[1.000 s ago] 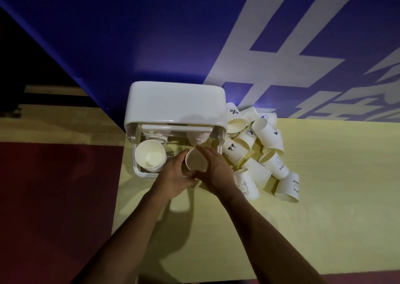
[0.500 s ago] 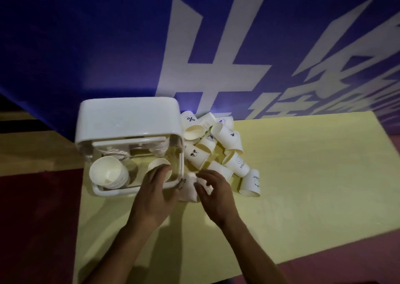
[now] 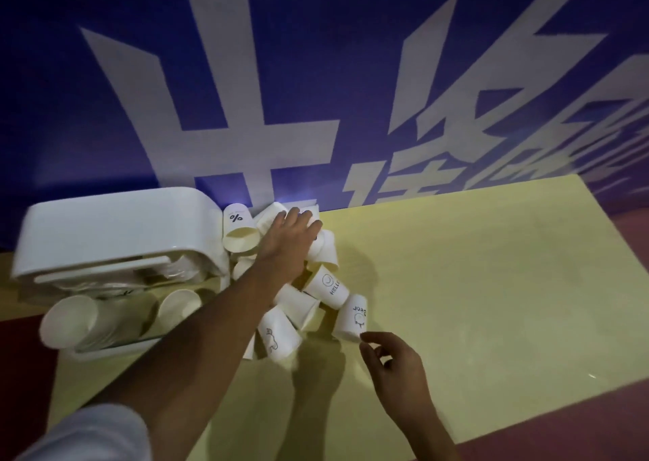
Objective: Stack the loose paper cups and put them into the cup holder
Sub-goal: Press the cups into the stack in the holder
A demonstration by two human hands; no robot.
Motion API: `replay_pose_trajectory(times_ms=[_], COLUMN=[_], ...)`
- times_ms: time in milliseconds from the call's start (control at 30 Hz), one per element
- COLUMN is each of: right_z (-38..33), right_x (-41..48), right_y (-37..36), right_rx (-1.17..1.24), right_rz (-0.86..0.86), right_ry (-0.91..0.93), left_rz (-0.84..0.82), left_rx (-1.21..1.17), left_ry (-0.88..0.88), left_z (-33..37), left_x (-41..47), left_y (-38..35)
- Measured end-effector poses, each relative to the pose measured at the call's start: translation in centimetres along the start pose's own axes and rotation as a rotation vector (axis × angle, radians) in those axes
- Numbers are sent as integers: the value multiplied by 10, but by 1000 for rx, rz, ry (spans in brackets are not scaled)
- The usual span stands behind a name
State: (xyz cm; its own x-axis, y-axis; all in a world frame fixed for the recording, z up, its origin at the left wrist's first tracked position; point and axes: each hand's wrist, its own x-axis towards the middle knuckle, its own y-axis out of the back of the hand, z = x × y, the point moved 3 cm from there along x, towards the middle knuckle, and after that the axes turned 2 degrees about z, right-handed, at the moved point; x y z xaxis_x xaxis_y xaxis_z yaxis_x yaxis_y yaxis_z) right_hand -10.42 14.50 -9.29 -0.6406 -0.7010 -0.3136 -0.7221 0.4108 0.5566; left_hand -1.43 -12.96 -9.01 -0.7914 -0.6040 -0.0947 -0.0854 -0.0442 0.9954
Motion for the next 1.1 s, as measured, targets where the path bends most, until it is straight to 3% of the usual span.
replay_pose_trajectory(times_ms=[167,300,367,467,600,833,967,1100], right_z=[25,29,24,22,26,29,29,23], right_x=[27,56,70,85,93,105,124,124], right_y=[21,27,26,12,0,5,-3,-16], right_rx=[-41,-67,-55,-141,-478,-770,-927,-958], right_rz=[-76,-78,-132,-316,-455,-442,-462,-476], right_ry=[32,38,26,72,436,1289,1556,1666], left_rz=[-176,-168,-105,82,224,173,184,196], left_rx=[218,162,5,-491,-937,-1104,-1122,-1131], left_ry=[-108,-47,58,350,578,723,743,758], left_z=[5,2,-3,-3,25,68,71,66], left_x=[31,34,26,-7,-62,-119,-135,-145], left_y=[-17,-8,4,24,31,10,1,-2])
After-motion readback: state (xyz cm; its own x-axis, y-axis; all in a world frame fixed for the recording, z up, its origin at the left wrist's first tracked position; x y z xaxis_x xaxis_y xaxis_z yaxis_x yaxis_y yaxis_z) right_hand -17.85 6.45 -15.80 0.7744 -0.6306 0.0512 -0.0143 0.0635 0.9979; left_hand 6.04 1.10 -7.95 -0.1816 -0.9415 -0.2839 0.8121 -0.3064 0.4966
